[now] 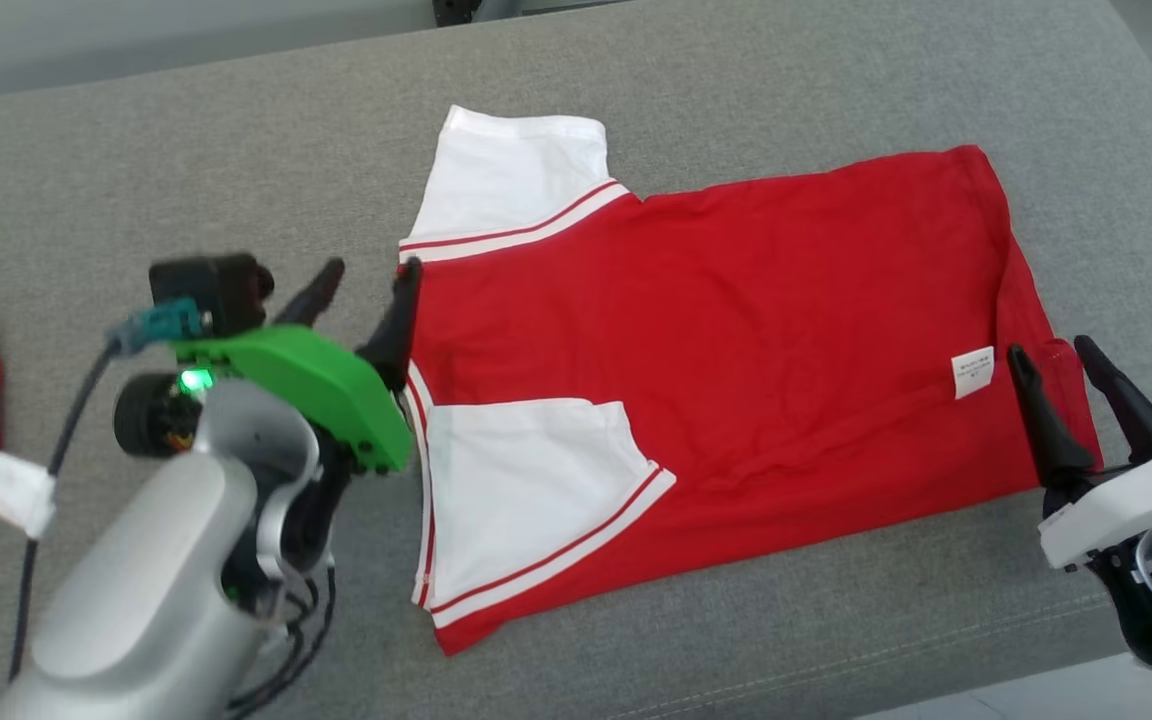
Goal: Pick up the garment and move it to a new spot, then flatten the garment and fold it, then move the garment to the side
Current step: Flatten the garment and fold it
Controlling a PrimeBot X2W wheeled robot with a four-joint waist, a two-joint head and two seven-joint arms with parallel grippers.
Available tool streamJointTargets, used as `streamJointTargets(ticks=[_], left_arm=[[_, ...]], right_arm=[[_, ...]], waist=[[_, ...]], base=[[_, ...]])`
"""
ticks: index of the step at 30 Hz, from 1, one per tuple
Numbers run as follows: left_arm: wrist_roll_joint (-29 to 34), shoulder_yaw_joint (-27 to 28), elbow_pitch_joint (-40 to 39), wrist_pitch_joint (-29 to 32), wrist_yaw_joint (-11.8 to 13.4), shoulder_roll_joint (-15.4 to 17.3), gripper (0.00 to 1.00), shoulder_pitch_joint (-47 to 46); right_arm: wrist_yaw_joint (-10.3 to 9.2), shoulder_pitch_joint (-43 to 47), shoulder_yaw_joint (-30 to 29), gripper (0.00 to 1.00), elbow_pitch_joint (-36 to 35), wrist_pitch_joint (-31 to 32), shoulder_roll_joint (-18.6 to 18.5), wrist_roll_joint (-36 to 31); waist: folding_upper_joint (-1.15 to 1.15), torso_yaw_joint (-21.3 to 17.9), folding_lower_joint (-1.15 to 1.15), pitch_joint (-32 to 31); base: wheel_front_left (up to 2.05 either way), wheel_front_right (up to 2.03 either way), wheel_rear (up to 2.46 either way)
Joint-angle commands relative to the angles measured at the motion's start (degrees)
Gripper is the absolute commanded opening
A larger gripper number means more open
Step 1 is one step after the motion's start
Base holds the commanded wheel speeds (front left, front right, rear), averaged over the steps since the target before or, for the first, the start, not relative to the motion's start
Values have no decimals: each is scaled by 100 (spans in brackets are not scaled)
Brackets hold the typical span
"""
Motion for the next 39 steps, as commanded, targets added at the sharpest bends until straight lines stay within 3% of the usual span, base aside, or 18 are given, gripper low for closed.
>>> streamJointTargets(ticks=[1,14,20,39], left_arm=[[126,-26,338,234,-134,66,100,-614],[-46,-174,2526,2111,-958,95,100,-3545],[22,-402,3367,2789,-1146,-4,100,-4261],[660,-1018,4922,2706,-1501,-82,100,-5071]], right_arm=[[-2,47,-107,100,-111,-16,227,-241],[-2,-339,-160,100,-394,-17,850,-710],[-2,-442,-167,100,-457,-17,961,-781],[-2,-702,-255,100,-545,-18,1088,-819]], waist=[[0,-206,0,245],[0,-825,0,1061],[0,-1081,0,1321],[0,-1431,0,1795]], base=[[0,0,0],[0,0,0],[0,0,0],[0,0,0]])
